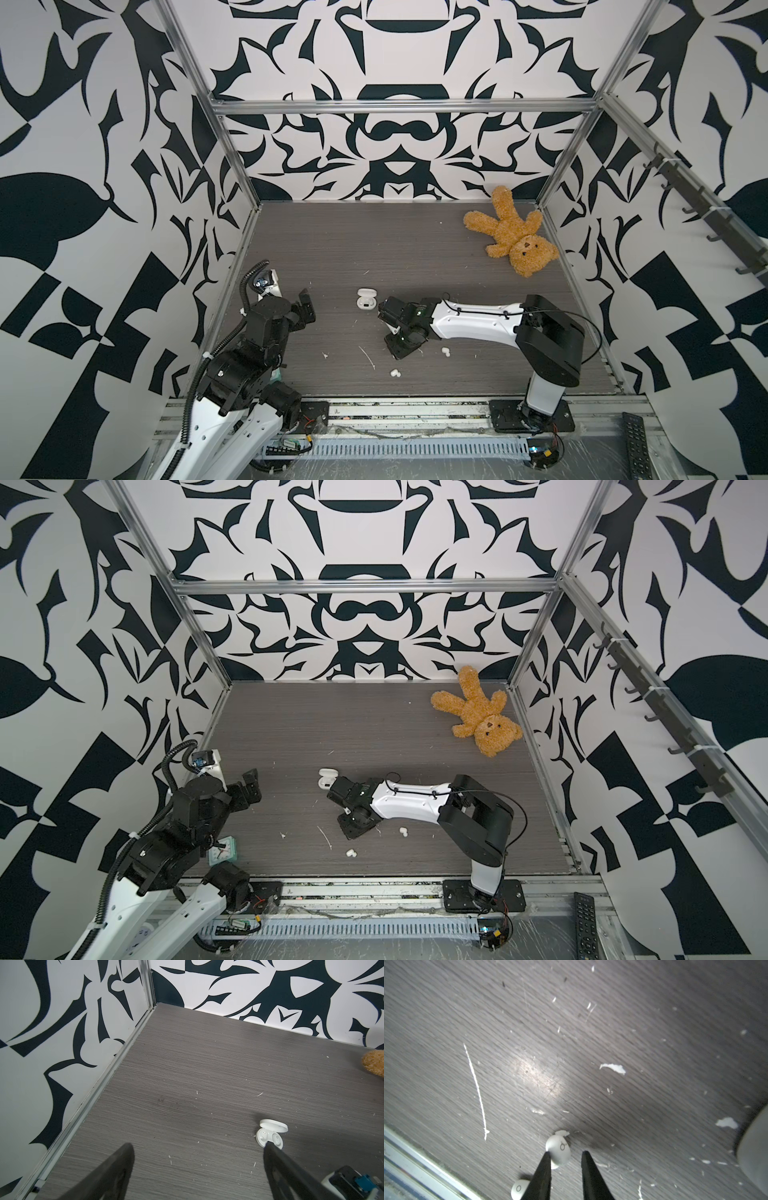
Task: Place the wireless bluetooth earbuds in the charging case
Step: 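Carry the white earbud with the right gripper over the open case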
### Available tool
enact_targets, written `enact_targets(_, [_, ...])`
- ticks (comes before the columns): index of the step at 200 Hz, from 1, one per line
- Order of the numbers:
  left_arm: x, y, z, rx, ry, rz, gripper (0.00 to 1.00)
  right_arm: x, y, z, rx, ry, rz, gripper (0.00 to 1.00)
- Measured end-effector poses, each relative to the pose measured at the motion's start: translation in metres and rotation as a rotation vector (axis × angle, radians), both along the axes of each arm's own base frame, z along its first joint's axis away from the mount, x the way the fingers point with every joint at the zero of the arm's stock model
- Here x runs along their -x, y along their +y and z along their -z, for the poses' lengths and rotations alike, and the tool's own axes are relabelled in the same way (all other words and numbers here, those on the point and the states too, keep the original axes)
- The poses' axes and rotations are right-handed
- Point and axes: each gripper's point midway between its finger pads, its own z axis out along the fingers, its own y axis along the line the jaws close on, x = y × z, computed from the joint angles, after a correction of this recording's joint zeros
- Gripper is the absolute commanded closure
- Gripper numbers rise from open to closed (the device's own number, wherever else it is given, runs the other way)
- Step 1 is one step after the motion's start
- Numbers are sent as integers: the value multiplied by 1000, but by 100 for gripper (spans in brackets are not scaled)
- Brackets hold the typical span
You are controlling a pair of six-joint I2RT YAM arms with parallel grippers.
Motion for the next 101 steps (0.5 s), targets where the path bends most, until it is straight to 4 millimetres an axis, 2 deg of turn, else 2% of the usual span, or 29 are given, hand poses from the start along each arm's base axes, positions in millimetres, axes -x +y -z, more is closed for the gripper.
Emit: enact_targets(101, [0, -1, 0, 2, 1, 3, 1, 2, 2, 7, -2, 19, 2, 76])
